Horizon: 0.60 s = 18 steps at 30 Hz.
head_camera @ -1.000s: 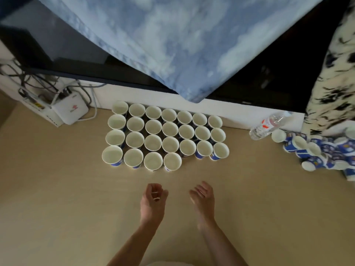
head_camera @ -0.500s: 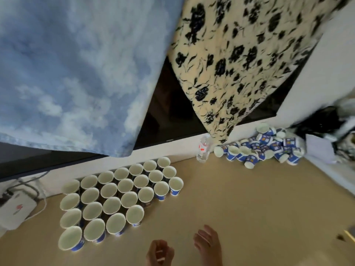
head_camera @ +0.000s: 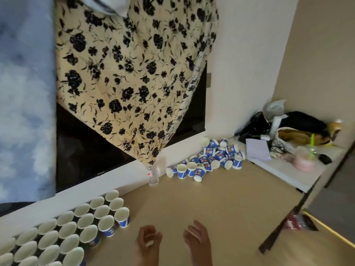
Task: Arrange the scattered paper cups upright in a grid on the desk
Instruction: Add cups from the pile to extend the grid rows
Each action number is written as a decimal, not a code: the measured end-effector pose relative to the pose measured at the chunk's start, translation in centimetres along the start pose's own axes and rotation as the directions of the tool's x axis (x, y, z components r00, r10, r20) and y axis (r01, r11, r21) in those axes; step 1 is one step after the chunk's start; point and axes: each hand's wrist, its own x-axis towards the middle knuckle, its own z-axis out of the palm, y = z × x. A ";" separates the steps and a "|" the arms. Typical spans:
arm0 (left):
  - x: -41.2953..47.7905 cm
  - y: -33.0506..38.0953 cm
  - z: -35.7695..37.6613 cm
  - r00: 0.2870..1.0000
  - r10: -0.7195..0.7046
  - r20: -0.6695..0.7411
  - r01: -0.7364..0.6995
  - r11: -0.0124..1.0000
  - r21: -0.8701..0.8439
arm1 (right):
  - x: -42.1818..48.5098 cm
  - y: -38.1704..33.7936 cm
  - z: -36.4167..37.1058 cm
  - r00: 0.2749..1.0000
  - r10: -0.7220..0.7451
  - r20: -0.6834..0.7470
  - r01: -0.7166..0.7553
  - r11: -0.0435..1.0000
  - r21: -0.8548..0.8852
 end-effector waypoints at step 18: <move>-7.1 6.2 20.2 0.983 0.024 0.184 -0.023 1.000 -0.011 | 8.1 -16.3 -11.7 0.999 -0.037 0.029 0.041 0.987 -0.157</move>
